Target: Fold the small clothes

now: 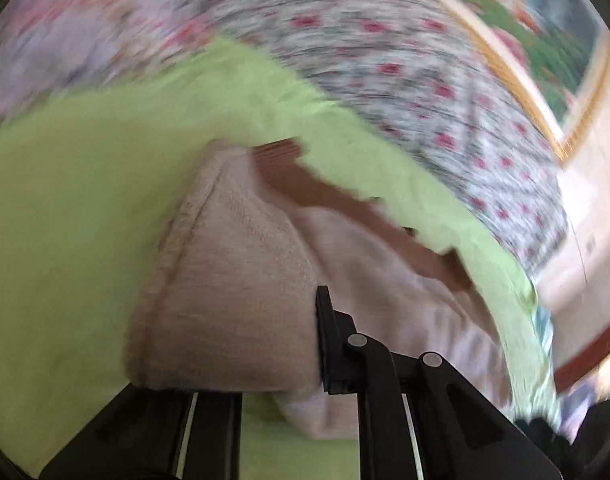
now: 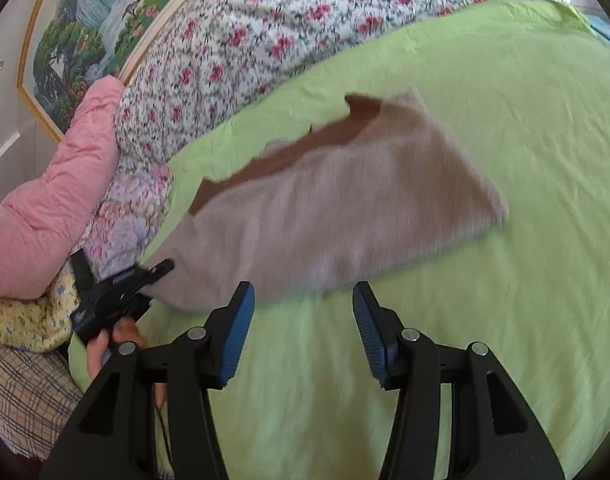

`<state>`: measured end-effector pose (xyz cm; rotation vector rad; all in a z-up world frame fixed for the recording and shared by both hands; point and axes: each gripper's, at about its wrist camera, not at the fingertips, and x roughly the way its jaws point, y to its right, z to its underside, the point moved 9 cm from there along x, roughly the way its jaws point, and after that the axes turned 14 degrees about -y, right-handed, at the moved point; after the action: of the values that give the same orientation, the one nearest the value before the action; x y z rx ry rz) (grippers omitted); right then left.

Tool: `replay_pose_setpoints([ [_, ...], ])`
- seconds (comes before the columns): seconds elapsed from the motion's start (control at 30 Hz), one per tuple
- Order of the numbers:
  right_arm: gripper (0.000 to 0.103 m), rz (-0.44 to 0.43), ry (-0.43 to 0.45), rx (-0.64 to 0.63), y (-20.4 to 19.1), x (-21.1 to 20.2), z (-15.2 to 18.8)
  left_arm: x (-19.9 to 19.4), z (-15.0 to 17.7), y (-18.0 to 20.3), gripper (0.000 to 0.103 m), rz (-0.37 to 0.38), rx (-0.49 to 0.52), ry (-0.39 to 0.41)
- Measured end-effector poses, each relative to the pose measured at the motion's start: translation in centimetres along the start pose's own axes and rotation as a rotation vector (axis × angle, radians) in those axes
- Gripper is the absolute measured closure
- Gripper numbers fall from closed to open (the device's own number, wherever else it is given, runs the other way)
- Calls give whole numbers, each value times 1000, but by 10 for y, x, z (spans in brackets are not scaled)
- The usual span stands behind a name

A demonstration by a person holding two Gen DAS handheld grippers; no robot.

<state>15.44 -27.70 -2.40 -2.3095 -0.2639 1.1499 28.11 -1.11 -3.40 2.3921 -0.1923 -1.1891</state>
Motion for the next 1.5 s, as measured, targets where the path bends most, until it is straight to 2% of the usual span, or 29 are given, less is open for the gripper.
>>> replay_pose_setpoints([
  [0.1, 51, -2, 8, -18, 5, -2, -30, -5, 0, 49, 95, 57, 136, 20],
  [0.13, 51, -29, 4, -18, 7, 0, -43, -2, 2, 67, 95, 69, 184, 14],
  [0.23, 51, -102, -27, 24, 16, 9, -69, 18, 19, 114, 96, 75, 314, -32],
  [0.3, 51, -139, -59, 36, 22, 22, -86, 37, 30, 130, 96, 65, 364, -72],
  [0.43, 50, -277, -155, 80, 19, 56, -107, 77, 52, 144, 96, 63, 398, -158],
  [0.47, 48, -282, -176, 83, 18, 65, -110, 80, 54, 145, 96, 60, 405, -162],
  [0.6, 45, -350, -287, 40, -8, 109, -119, 78, 54, 147, 96, 76, 416, -146],
  [0.77, 45, -440, -344, 18, -40, 149, -139, 71, 56, 144, 96, 75, 437, -145],
  [0.83, 52, -461, -364, 16, -51, 162, -148, 68, 59, 145, 96, 56, 456, -142],
  [0.87, 63, -449, -378, -10, -58, 168, -153, 65, 61, 144, 97, 50, 464, -139],
  [0.9, 82, -425, -380, -35, -62, 171, -156, 63, 60, 148, 97, 49, 474, -137],
  [0.93, 83, -393, -376, -68, -68, 169, -161, 58, 60, 151, 97, 50, 481, -129],
  [1.0, 85, -385, -351, -119, -76, 155, -168, 50, 57, 163, 97, 70, 500, -116],
  [1.13, 86, -358, -225, -192, -72, 95, -194, 44, 56, 213, 96, 152, 539, -123],
  [1.2, 86, -309, -190, -195, -54, 77, -203, 56, 63, 236, 96, 179, 563, -157],
  [1.3, 86, -239, -168, -154, -6, 62, -207, 82, 83, 256, 96, 187, 579, -212],
  [1.37, 86, -192, -182, -121, 31, 64, -200, 102, 99, 261, 96, 174, 585, -251],
  [1.5, 86, -164, -206, -58, 77, 77, -185, 126, 119, 258, 96, 140, 588, -288],
])
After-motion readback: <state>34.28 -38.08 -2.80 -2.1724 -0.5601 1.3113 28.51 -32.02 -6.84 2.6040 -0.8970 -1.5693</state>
